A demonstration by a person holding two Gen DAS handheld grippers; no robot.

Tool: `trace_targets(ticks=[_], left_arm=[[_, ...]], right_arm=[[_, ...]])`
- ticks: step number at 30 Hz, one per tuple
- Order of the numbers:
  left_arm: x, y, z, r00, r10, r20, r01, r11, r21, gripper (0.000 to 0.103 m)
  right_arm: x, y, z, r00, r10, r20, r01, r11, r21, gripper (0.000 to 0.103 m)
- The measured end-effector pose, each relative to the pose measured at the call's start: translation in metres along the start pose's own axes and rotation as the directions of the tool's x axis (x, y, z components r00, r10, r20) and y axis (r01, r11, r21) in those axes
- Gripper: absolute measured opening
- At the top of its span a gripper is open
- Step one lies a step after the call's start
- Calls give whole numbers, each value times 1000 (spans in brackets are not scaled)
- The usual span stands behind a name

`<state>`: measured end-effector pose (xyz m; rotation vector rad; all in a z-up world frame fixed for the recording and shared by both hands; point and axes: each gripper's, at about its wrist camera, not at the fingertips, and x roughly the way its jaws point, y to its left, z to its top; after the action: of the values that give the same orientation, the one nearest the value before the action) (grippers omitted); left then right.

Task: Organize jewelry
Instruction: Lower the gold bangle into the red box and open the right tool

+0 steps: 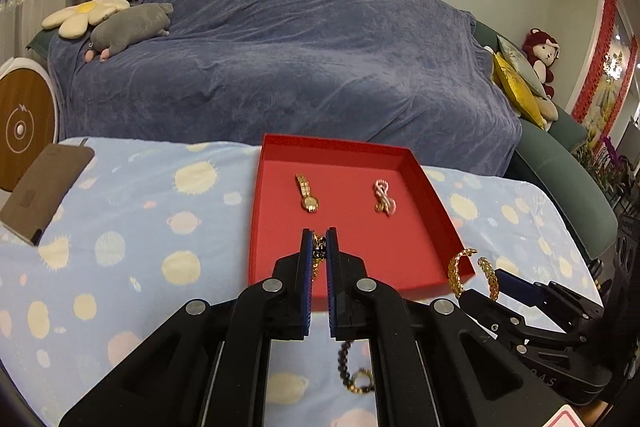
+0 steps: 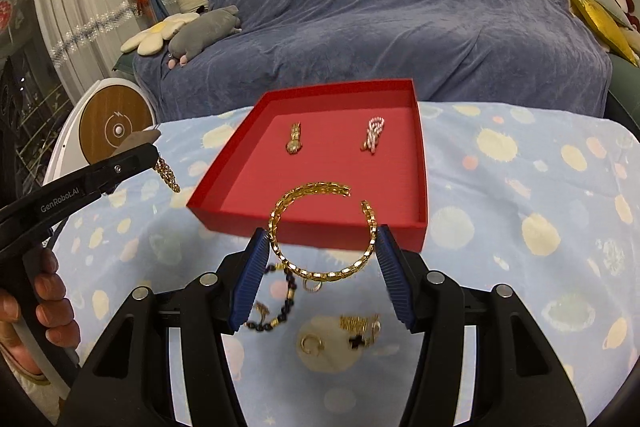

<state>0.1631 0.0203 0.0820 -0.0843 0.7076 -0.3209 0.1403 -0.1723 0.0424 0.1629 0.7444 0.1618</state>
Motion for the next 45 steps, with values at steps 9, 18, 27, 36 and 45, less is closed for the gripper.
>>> trace_targets(ticks=[9,18,27,36,45], left_arm=[[84,9,43,998,28,-62,-31,999,-35,4],[139,12,40,988,64,-141,-68,997,-29,4],[135,25,32,985,94,-142,-108,990,-90,44],[52,29,-5,988,131,-85,-134,991,-32,58],[5,15,-71,984,118,-134,-124,992,-32,65]], right_arm=[[79,-13,47,998,-17,-65,17,1000,0,53],[135,-9,40,989,-13,-148,8,999,-32,54],[116,-14,39,995,-19,-99,18,1000,-18,68],[25,-20,-1,997,-8,-80,7,1000,-12,73],[-24,-17,-60,996,-6,-92,9,999,39,74]])
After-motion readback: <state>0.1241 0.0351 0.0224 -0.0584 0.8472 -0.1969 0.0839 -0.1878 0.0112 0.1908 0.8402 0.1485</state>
